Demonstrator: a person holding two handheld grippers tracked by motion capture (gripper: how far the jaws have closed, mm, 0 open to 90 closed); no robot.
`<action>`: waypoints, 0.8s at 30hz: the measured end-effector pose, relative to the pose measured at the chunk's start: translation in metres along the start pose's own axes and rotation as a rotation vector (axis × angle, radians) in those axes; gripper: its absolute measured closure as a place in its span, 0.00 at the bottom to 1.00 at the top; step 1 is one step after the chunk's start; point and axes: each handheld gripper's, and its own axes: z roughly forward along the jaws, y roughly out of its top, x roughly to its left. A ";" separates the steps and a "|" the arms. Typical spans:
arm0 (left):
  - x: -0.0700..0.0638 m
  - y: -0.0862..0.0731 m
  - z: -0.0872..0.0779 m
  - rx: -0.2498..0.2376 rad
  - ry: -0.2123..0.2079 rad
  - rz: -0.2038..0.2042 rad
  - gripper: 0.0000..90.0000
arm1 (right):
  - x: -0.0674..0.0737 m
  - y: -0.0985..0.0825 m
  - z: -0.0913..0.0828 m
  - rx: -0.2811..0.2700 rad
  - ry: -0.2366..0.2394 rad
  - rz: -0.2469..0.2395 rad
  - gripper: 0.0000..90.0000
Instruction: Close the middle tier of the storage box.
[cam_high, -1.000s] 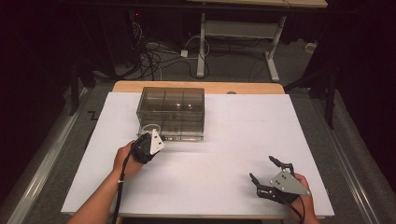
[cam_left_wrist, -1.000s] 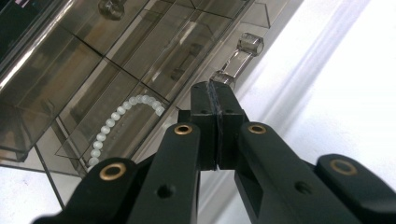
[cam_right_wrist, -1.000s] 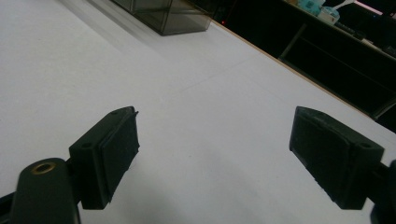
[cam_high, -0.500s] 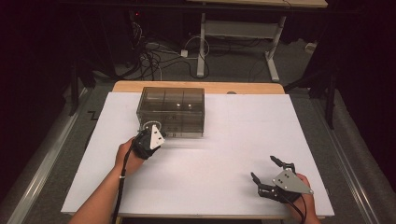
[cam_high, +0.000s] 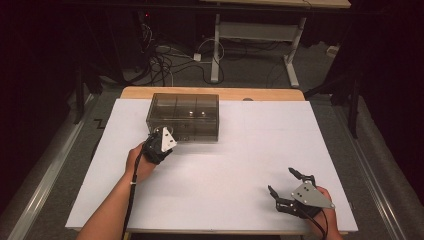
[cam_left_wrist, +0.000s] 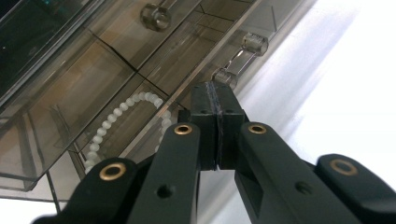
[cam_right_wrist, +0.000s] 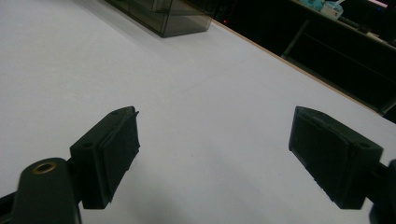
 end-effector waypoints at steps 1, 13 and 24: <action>0.000 0.000 0.000 0.000 0.000 -0.002 0.97 | 0.000 0.000 0.000 0.000 0.000 0.002 0.19; 0.004 0.001 0.006 0.004 0.011 -0.007 0.97 | 0.002 0.001 0.000 -0.002 0.005 -0.013 0.19; 0.005 0.002 0.008 0.001 0.025 0.005 0.97 | 0.003 0.001 0.002 0.008 0.007 -0.023 0.19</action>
